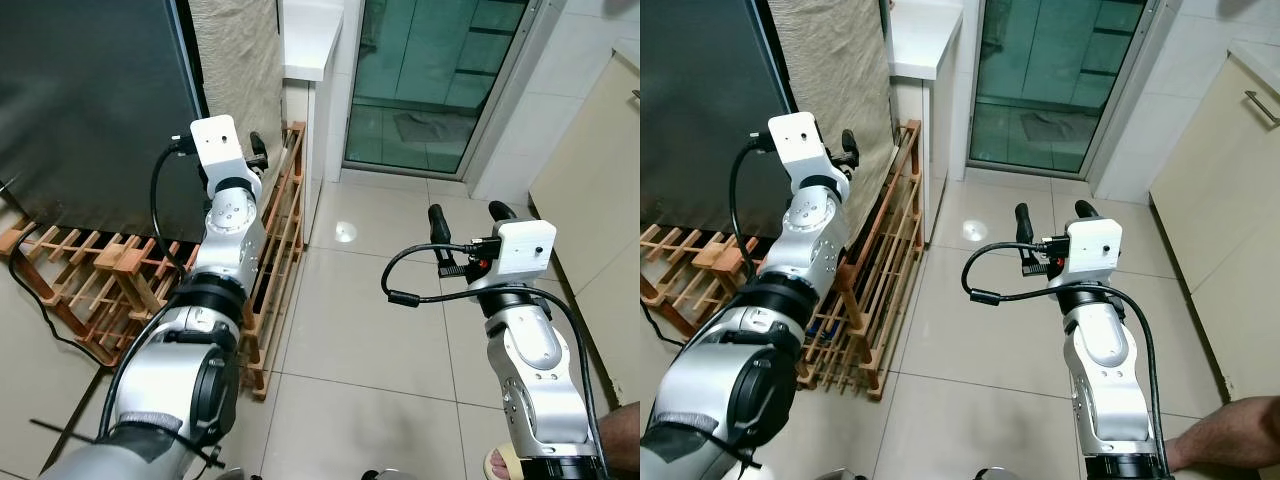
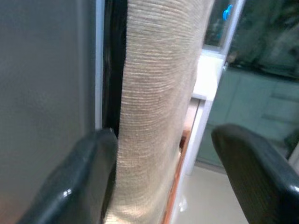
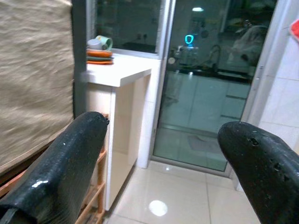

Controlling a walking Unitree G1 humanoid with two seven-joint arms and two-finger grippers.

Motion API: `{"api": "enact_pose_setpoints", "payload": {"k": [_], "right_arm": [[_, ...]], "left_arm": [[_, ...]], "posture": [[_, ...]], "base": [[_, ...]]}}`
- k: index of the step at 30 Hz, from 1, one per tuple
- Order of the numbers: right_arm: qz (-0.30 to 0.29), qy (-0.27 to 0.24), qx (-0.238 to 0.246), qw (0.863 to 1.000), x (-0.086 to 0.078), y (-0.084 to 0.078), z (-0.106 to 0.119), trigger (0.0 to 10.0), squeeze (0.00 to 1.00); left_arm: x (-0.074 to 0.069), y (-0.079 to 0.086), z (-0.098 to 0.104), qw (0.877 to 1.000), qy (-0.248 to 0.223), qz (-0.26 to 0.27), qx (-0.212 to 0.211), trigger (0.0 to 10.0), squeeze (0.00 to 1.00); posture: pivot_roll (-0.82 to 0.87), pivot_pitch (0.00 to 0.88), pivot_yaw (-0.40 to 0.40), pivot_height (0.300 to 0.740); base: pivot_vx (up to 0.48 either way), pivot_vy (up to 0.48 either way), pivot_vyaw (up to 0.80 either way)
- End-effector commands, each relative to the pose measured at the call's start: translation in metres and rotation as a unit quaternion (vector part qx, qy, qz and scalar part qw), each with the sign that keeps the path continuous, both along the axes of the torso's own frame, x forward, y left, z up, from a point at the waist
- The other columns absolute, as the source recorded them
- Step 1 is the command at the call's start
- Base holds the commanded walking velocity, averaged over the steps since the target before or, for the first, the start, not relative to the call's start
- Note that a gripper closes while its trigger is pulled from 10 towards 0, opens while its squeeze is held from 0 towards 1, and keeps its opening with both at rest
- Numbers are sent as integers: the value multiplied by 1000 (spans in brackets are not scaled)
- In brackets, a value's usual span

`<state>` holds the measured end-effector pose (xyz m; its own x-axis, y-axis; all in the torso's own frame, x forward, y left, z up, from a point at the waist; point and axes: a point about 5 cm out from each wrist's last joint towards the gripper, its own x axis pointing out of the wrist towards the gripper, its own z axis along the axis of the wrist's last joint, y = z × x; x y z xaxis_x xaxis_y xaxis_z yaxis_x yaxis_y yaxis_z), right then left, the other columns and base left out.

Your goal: Restocking fridge

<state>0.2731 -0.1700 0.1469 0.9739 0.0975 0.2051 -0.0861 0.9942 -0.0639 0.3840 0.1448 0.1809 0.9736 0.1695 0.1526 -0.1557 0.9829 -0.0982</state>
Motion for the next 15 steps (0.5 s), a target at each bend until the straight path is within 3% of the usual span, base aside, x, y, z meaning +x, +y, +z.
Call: {"api": "enact_pose_setpoints", "payload": {"k": [1, 2, 3, 5, 9, 11, 15], "right_arm": [[-8, -19, 6, 1000, -3, -5, 9, 10000, 0], [-8, -19, 6, 1000, -3, -5, 9, 10000, 0], [-6, -20, 12, 1000, -5, -5, 10, 10000, 0], [-3, -19, 16, 1000, -5, -5, 10, 10000, 0], [5, -12, 11, 1000, -1, -3, 7, 10000, 0], [10, -10, 9, 1000, 3, -2, 8, 10000, 0], [20, -9, 9, 1000, 8, 2, 8, 10000, 0]], "left_arm": [[-12, 8, 6, 999, -22, -28, 25, 10000, 0], [-12, 8, 6, 999, -22, -28, 25, 10000, 0], [-32, 21, 3, 999, -29, -29, 23, 10000, 0], [-49, 29, 4, 999, -41, -32, 16, 10000, 0], [-78, 26, 13, 994, -85, -66, 18, 10000, 0], [-85, 21, 16, 992, -96, -75, 23, 10000, 0], [-85, 14, 14, 992, -91, -80, 25, 10000, 0]], "posture": [[-152, 0, 13, 740], [-152, 0, 13, 740], [-131, 0, 6, 740], [-123, 0, 2, 740], [-91, 0, -18, 740], [-68, 0, -38, 740], [-63, 0, -42, 740]], "base": [[0, 0, 0], [0, 0, 0], [0, 0, 0], [0, 0, 0], [0, 0, 0], [0, 0, 0], [0, 0, 0]]}}
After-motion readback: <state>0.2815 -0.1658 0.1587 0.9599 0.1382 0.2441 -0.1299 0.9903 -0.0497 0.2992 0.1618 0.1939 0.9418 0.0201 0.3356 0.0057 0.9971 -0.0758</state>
